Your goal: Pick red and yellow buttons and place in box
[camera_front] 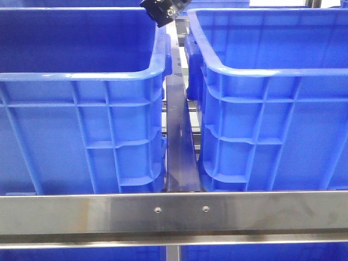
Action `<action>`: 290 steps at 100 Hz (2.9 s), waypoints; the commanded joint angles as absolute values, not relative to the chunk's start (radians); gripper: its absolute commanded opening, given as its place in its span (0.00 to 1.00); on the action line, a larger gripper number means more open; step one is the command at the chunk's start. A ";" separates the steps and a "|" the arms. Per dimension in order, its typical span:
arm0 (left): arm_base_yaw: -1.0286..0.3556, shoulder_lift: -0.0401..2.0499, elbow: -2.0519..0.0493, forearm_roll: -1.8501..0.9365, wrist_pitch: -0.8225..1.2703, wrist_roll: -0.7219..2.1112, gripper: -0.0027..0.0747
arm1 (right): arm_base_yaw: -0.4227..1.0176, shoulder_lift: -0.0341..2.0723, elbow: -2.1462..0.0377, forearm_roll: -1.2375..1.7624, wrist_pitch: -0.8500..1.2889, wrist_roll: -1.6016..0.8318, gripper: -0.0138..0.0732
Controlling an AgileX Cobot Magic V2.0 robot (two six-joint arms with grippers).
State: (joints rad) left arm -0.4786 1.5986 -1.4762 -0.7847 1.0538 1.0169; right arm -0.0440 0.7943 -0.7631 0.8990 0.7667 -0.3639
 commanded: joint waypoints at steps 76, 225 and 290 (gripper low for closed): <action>-0.488 1.557 -1.503 -0.849 1.031 1.016 0.26 | 0.153 1.350 -1.008 1.635 0.933 -0.796 0.74; -0.488 1.557 -1.505 -0.840 1.041 1.014 0.93 | -0.005 1.377 -1.028 1.599 0.978 -0.865 0.43; -0.488 1.557 -1.505 -0.840 1.077 1.012 0.93 | -0.047 1.434 -1.043 1.598 0.400 -1.490 0.43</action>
State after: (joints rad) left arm -0.4801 1.5986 -1.4762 -0.7850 1.0865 1.0169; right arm -0.0680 1.4402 -0.9983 1.5497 0.4563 -1.3823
